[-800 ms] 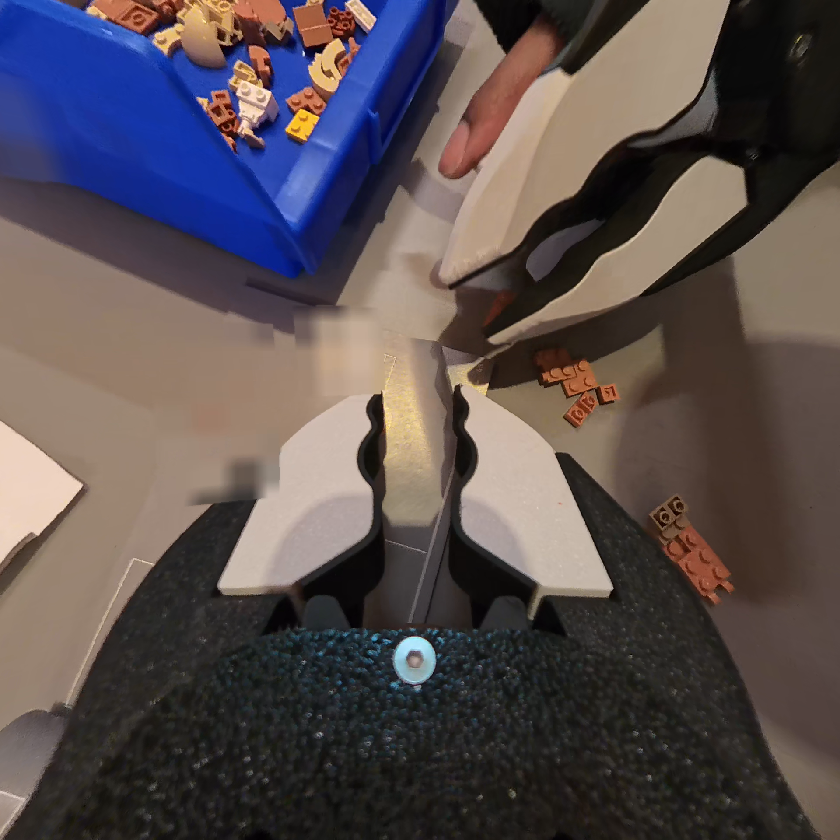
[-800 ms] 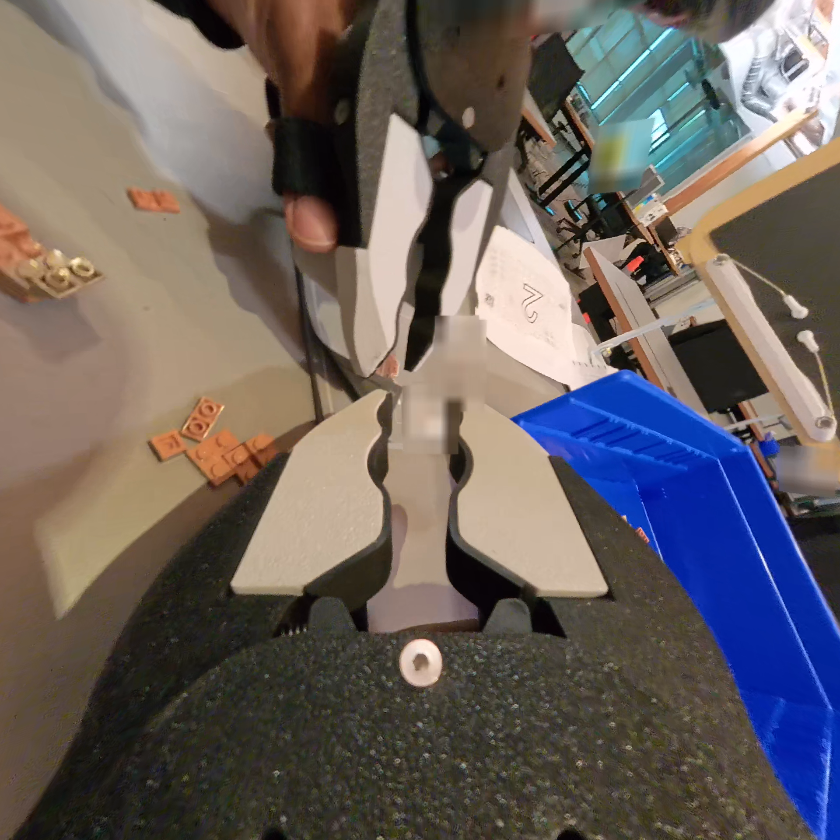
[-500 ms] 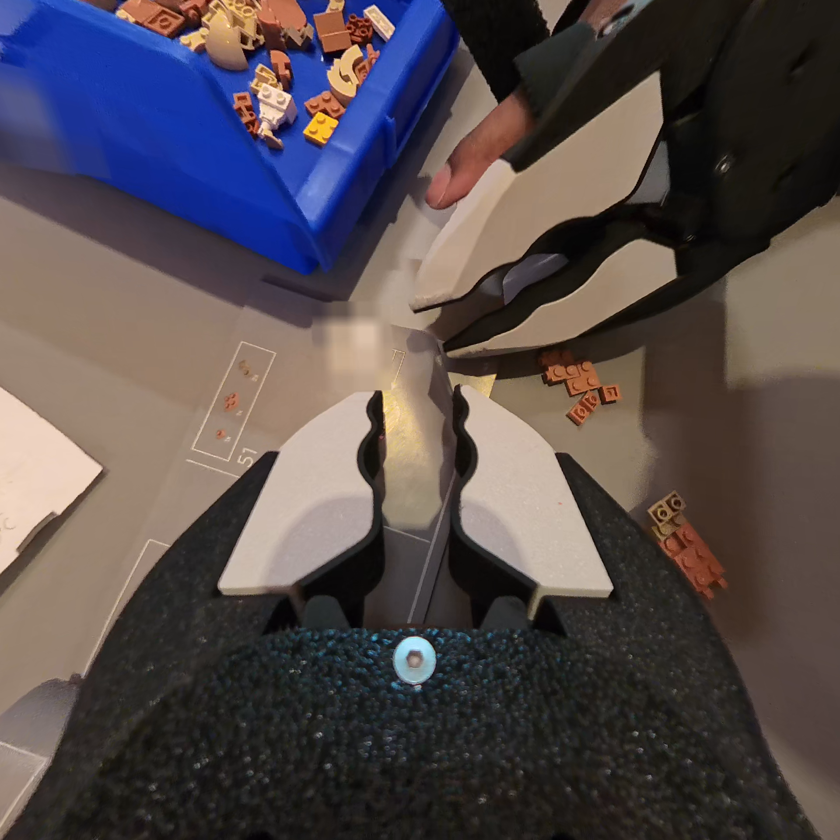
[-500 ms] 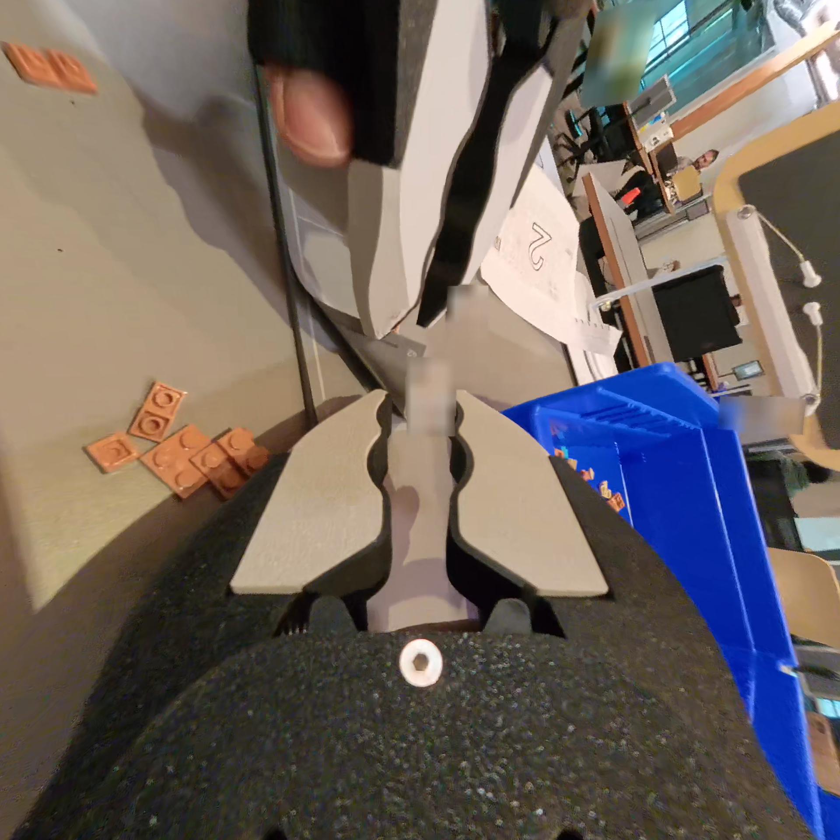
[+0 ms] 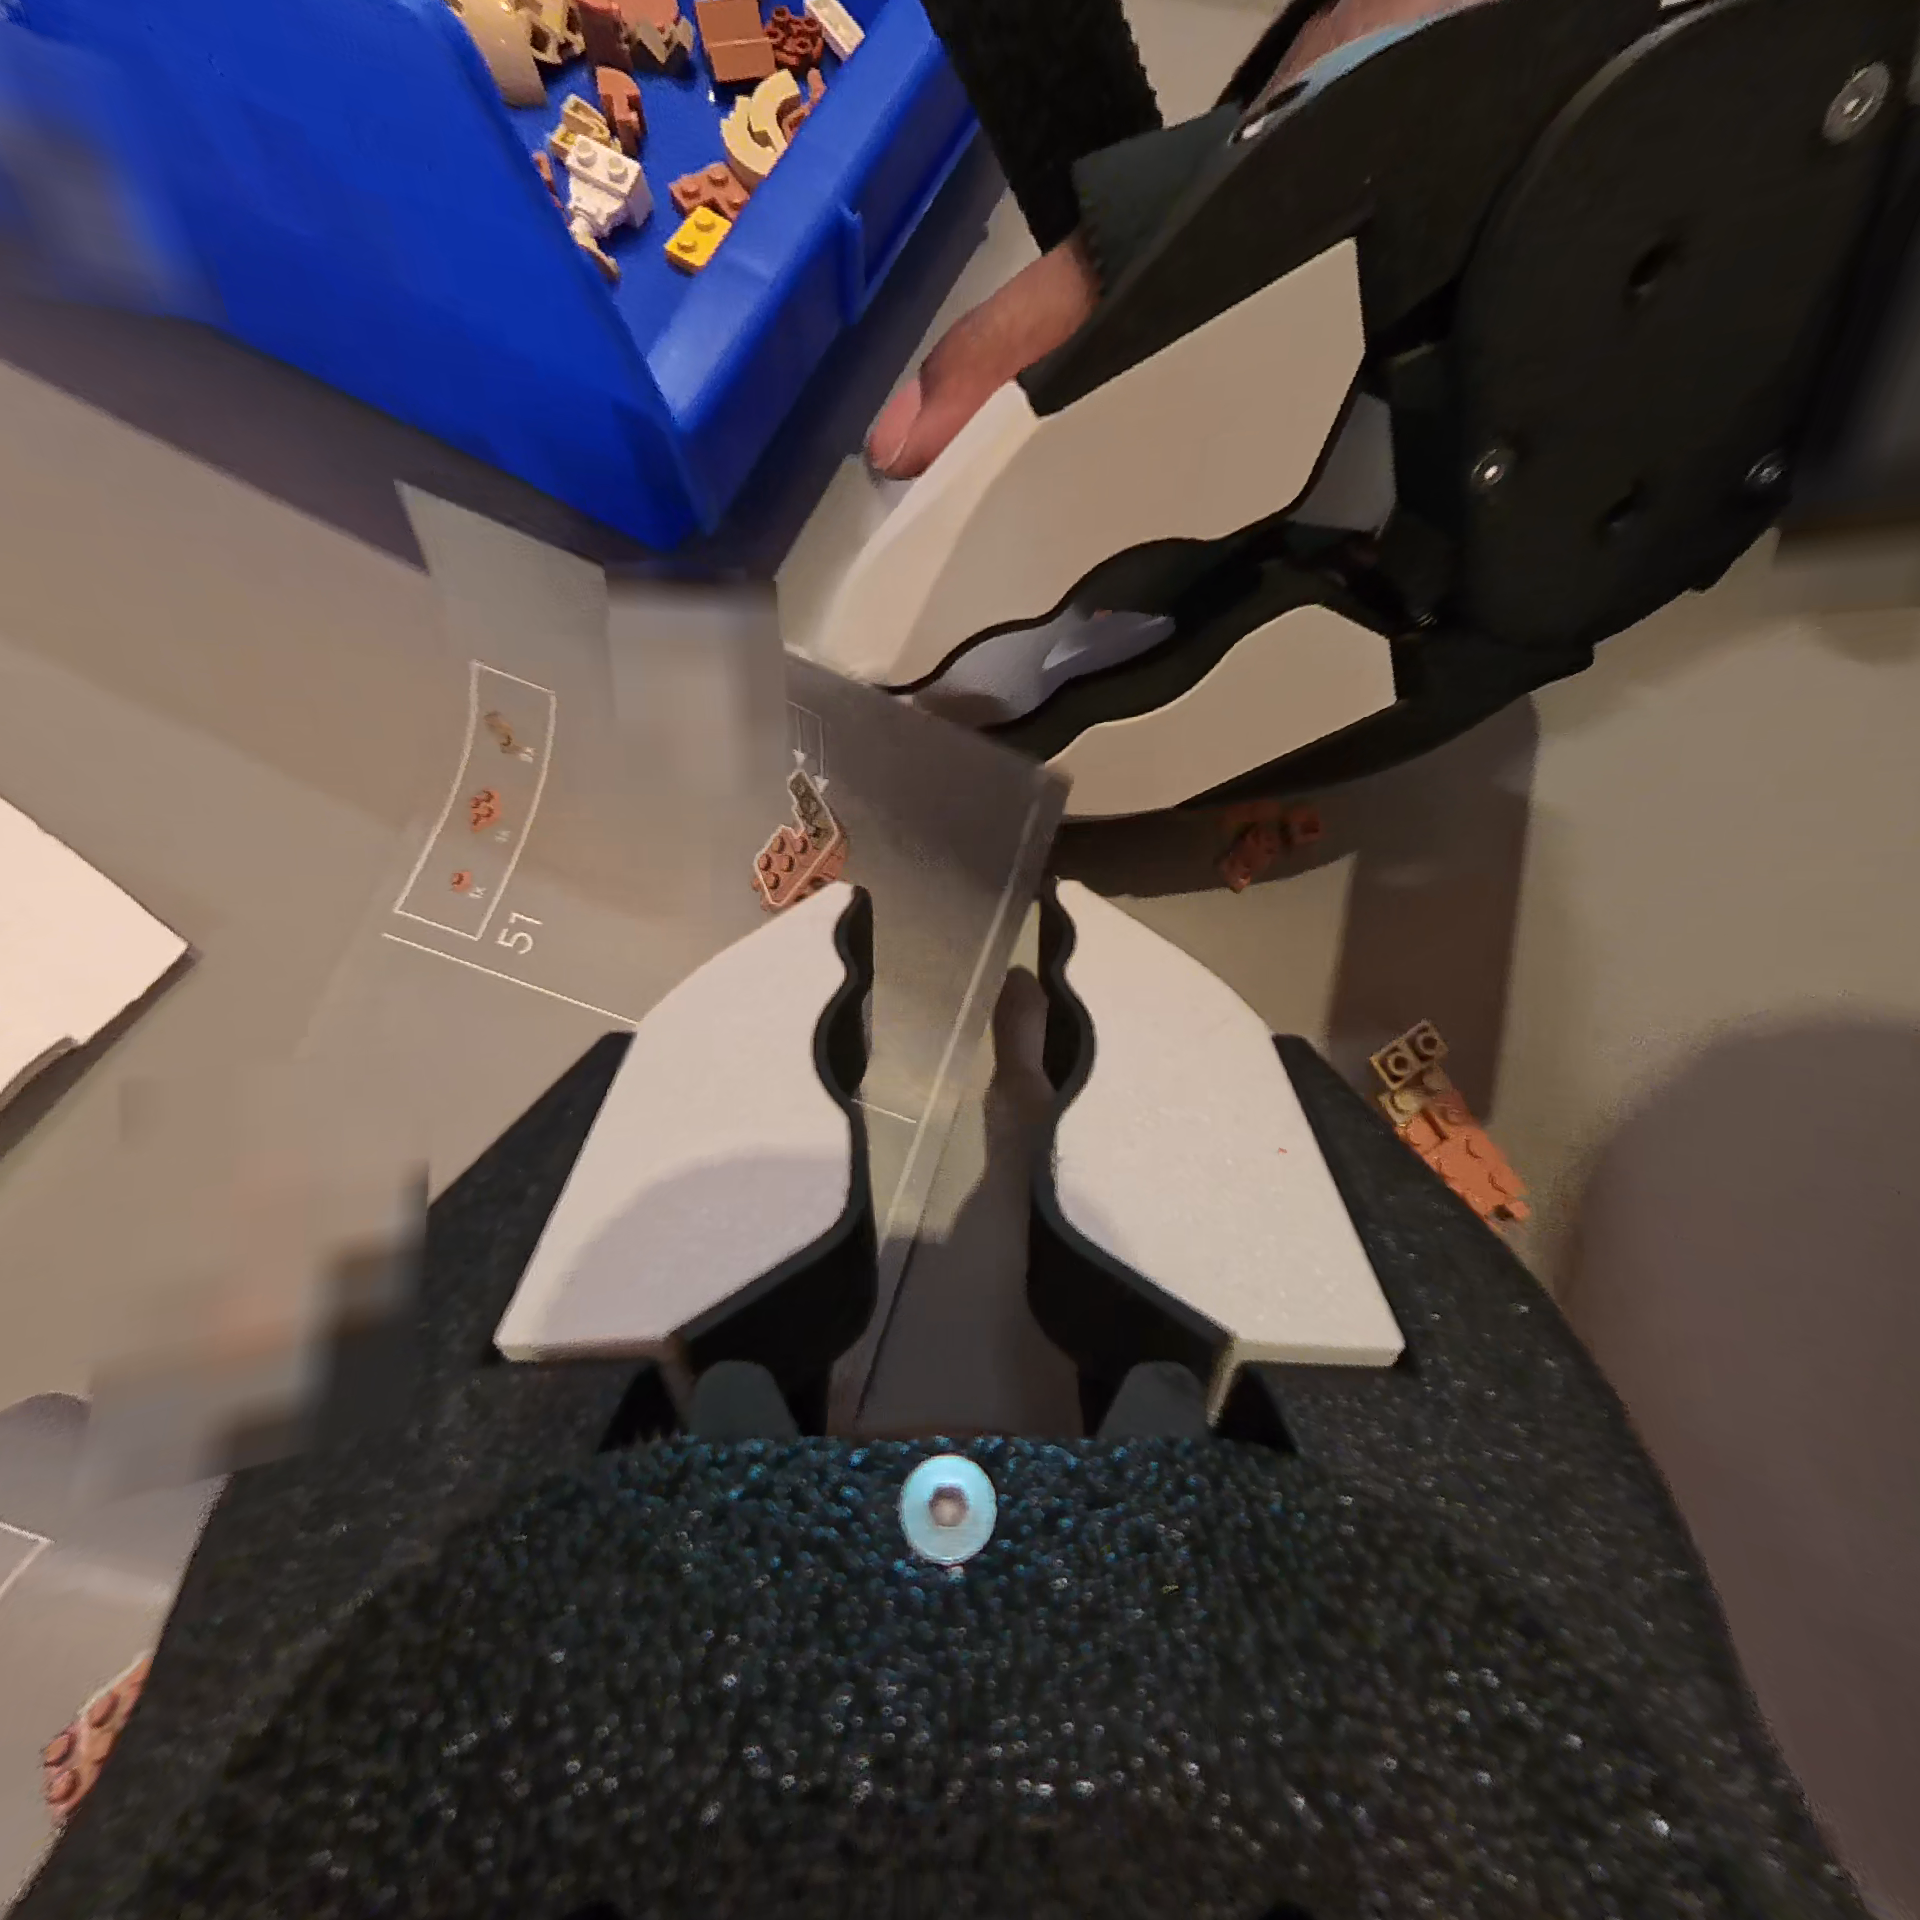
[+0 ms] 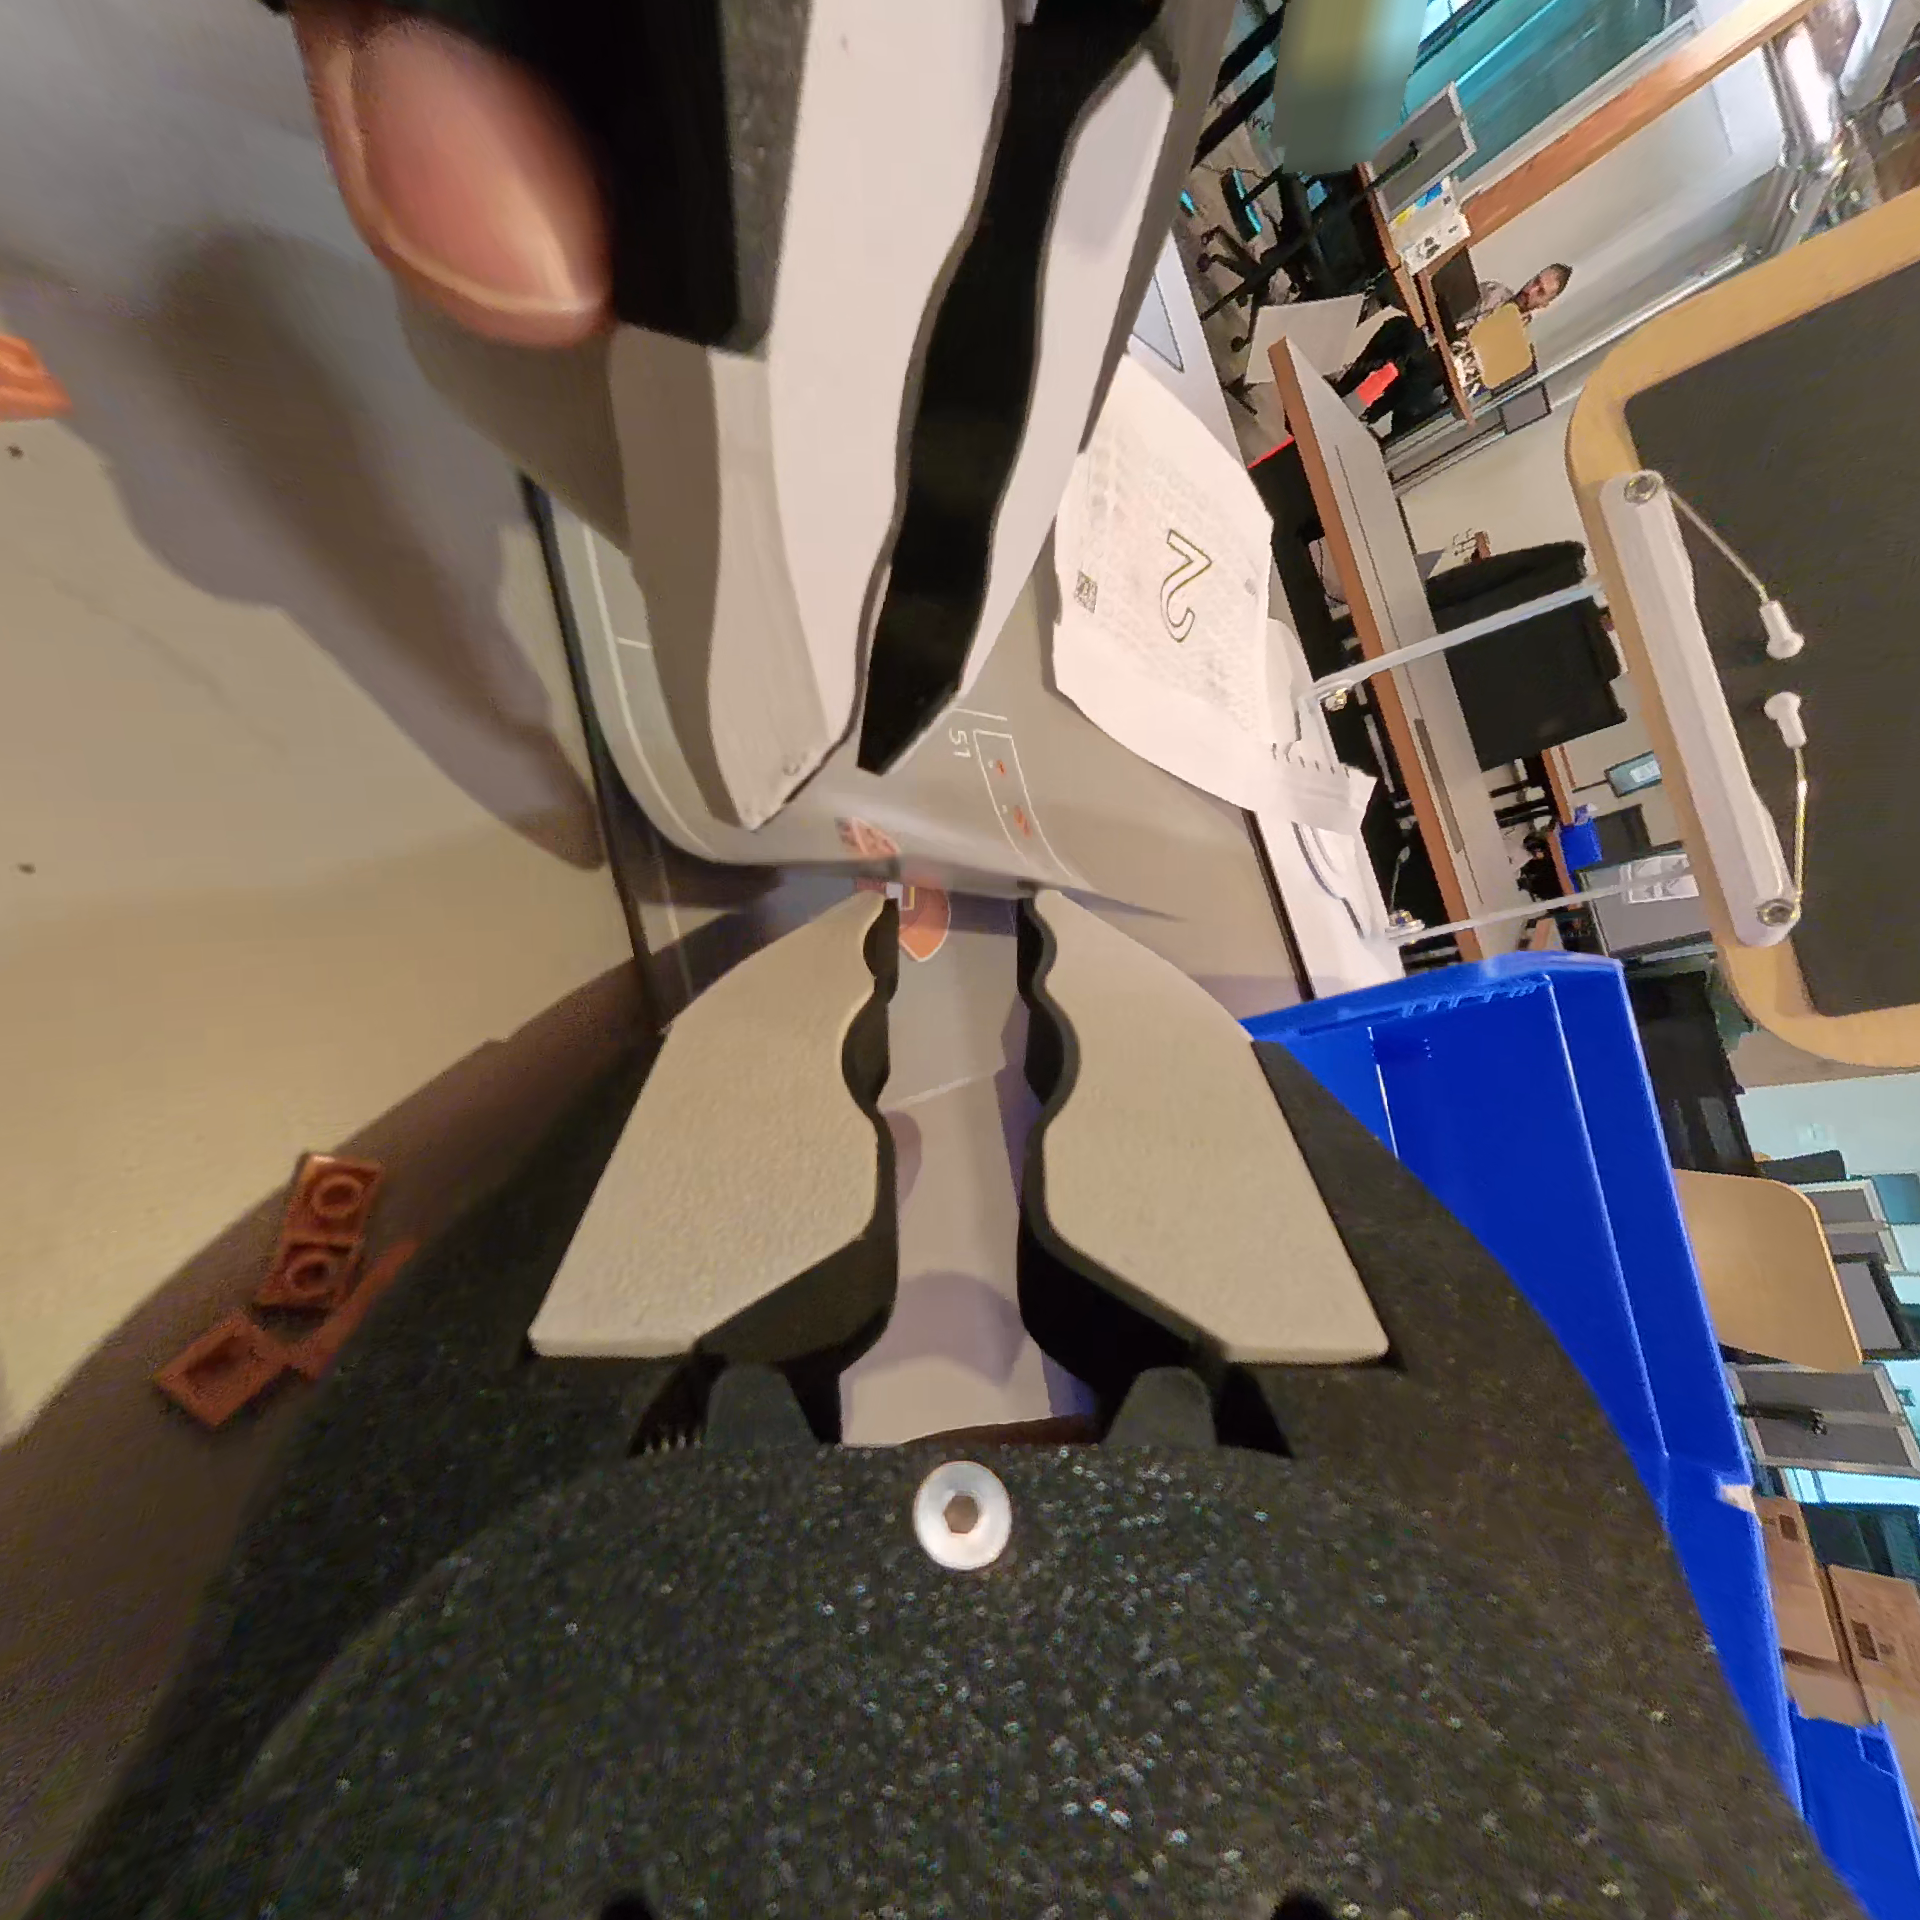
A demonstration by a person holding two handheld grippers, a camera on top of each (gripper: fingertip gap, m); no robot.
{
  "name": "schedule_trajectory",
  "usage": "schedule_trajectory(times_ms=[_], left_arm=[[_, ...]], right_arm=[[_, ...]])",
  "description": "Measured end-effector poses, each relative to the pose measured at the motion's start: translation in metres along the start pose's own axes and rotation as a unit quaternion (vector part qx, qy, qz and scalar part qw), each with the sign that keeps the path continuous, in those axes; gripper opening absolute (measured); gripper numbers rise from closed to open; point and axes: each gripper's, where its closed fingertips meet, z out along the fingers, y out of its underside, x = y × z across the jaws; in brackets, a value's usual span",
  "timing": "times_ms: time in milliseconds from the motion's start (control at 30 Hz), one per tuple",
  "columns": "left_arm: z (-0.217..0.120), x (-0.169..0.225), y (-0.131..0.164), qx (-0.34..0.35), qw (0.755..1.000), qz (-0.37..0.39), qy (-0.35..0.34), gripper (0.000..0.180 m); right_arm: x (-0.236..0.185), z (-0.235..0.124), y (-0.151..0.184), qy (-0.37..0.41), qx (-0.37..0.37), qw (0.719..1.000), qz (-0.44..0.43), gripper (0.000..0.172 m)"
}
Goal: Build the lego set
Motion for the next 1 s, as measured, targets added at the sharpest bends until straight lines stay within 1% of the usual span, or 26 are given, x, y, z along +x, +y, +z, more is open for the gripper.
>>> schedule_trajectory(times_ms=[167,267,333,433,500,567,633,767,867,1000], left_arm=[[-0.005,0.005,-0.003,0.020,0.999,-0.020,0.018,0.032],[-0.010,0.002,-0.002,0.021,1.000,-0.011,0.000,0.034],[-0.021,-0.001,0.000,0.025,1.000,0.001,-0.016,0.035],[-0.047,-0.010,0.005,0.040,0.998,0.013,-0.048,0.036],[-0.065,-0.014,0.012,0.049,0.997,0.019,-0.058,0.038],[-0.074,-0.015,0.021,0.050,0.997,0.020,-0.059,0.040],[-0.077,-0.017,0.027,0.055,0.996,0.012,-0.065,0.043],[-0.082,-0.026,0.034,0.070,0.993,-0.024,-0.091,0.047],[-0.089,-0.036,0.038,0.093,0.988,-0.082,-0.097,0.048],[-0.098,-0.047,0.040,0.148,0.971,-0.170,-0.077,0.049]], right_arm=[[0.003,0.002,-0.009,0.012,0.004,1.000,0.004,0.021],[0.007,0.004,-0.017,0.022,0.006,1.000,0.007,0.021],[0.008,0.007,-0.022,0.026,0.008,1.000,0.010,0.021],[0.007,0.013,-0.032,0.032,0.012,0.999,0.009,0.020],[0.007,0.017,-0.041,0.039,0.016,0.999,0.004,0.020],[0.006,0.022,-0.052,0.044,0.022,0.999,-0.011,0.019],[0.004,0.028,-0.065,0.046,0.026,0.998,-0.030,0.019],[-0.003,0.040,-0.089,0.046,0.040,0.996,-0.061,0.019],[-0.007,0.046,-0.101,0.046,0.048,0.995,-0.072,0.019],[-0.012,0.051,-0.110,0.039,0.059,0.995,-0.073,0.019]])
